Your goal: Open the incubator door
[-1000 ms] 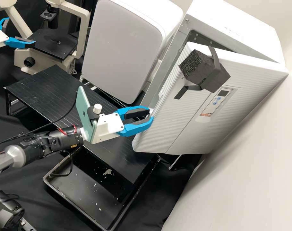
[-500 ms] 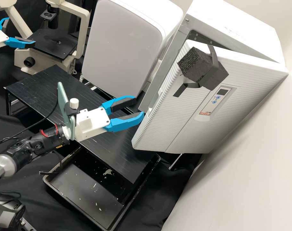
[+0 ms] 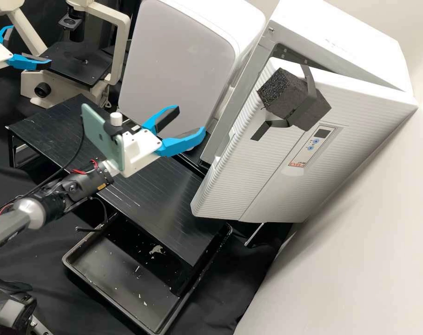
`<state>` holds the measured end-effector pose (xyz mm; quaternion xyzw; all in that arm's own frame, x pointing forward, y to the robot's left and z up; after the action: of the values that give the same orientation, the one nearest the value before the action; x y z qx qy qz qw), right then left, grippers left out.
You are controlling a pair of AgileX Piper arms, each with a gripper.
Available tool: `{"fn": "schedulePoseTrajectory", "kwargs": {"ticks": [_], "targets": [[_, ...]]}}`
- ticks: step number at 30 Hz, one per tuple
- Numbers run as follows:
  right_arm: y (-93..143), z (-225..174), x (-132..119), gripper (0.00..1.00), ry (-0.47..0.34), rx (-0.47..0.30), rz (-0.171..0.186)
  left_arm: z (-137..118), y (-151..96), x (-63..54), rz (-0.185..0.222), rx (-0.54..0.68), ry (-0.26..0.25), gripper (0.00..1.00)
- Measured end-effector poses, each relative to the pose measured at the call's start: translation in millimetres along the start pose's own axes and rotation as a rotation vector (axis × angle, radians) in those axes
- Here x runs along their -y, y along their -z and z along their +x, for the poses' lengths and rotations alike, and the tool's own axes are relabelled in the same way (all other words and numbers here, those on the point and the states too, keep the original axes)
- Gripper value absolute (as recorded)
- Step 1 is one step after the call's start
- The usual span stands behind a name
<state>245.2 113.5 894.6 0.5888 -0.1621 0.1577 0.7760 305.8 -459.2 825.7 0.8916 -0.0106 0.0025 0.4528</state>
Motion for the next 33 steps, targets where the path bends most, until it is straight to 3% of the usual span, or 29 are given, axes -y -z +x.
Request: {"fn": "schedulePoseTrajectory", "kwargs": {"ticks": [9,19,22,27,30,33], "targets": [[-26.7,23.7,7.6,1.00,0.005,0.119,-0.021,0.0,0.0,0.0,0.000,0.000,0.000,1.00],[-46.2,16.0,-7.9,1.00,-0.073,0.283,0.058,0.0,0.0,0.0,0.000,0.000,0.000,1.00],[-51.9,13.4,-10.9,1.00,-0.097,0.317,0.064,0.0,0.0,0.0,0.000,0.000,0.000,1.00],[-58.3,12.2,-9.0,1.00,-0.098,0.368,0.056,0.0,0.0,0.0,0.000,0.000,0.000,1.00],[-64.3,12.7,-8.0,1.00,-0.118,0.405,0.030,0.0,0.0,0.0,0.000,0.000,0.000,1.00],[-67.9,12.4,-6.3,1.00,-0.123,0.437,0.038,0.0,0.0,0.0,0.000,0.000,0.000,1.00]]}}
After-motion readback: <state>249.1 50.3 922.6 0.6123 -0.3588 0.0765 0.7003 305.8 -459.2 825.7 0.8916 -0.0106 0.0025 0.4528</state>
